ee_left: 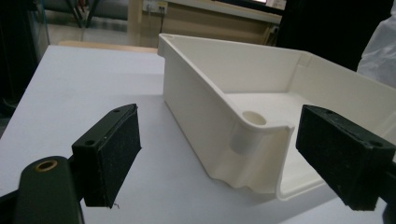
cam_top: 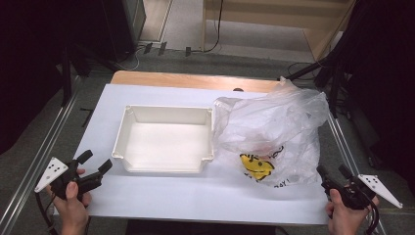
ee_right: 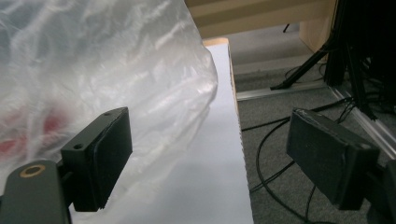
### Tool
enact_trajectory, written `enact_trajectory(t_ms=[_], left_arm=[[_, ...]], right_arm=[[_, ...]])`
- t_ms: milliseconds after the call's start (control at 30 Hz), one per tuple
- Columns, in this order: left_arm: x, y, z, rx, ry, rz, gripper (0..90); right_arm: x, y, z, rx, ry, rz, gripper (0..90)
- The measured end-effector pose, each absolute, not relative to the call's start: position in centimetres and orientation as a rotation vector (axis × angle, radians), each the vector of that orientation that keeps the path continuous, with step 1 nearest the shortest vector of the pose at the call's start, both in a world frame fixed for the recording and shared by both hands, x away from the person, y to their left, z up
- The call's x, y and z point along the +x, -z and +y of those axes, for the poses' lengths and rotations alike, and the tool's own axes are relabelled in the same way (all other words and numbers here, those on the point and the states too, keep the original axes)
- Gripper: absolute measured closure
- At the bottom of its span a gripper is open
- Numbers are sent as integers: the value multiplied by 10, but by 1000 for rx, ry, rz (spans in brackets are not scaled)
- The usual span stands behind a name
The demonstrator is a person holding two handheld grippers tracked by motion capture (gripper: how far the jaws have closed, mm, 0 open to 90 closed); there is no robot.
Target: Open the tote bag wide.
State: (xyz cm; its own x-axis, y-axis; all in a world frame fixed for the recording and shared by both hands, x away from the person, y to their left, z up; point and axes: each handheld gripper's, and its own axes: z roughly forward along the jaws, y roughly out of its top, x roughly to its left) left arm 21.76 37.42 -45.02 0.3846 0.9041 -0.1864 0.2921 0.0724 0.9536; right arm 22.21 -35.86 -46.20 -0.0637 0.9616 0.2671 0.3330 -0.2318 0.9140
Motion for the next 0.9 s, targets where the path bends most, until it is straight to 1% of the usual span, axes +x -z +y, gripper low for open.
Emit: enact_trajectory(t_ms=[100,167,367,467,567,733,767,800,833,900], left_arm=[[211,443,374,1430,-654,1133,143],[209,440,372,1433,-666,1129,144],[205,420,360,1431,-684,1127,144],[207,416,354,1432,-669,1125,144],[211,410,344,1459,-675,1124,145],[221,400,317,1498,-624,1075,145],[221,400,317,1498,-624,1075,146],[225,398,305,1513,-601,1054,146],[225,398,305,1513,-601,1054,146],[231,394,292,1526,-582,1041,146]], right_arm=[[219,448,-353,1562,-1324,1398,150],[218,443,-351,1551,-1325,1394,149],[217,411,-333,1482,-1356,1425,154],[218,407,-327,1471,-1356,1435,155],[224,394,-311,1442,-1346,1473,168],[233,379,-295,1407,-1367,1495,169],[235,377,-293,1405,-1368,1498,167],[237,374,-290,1395,-1386,1501,155],[237,374,-290,1395,-1386,1501,155],[244,368,-285,1378,-1421,1504,146]])
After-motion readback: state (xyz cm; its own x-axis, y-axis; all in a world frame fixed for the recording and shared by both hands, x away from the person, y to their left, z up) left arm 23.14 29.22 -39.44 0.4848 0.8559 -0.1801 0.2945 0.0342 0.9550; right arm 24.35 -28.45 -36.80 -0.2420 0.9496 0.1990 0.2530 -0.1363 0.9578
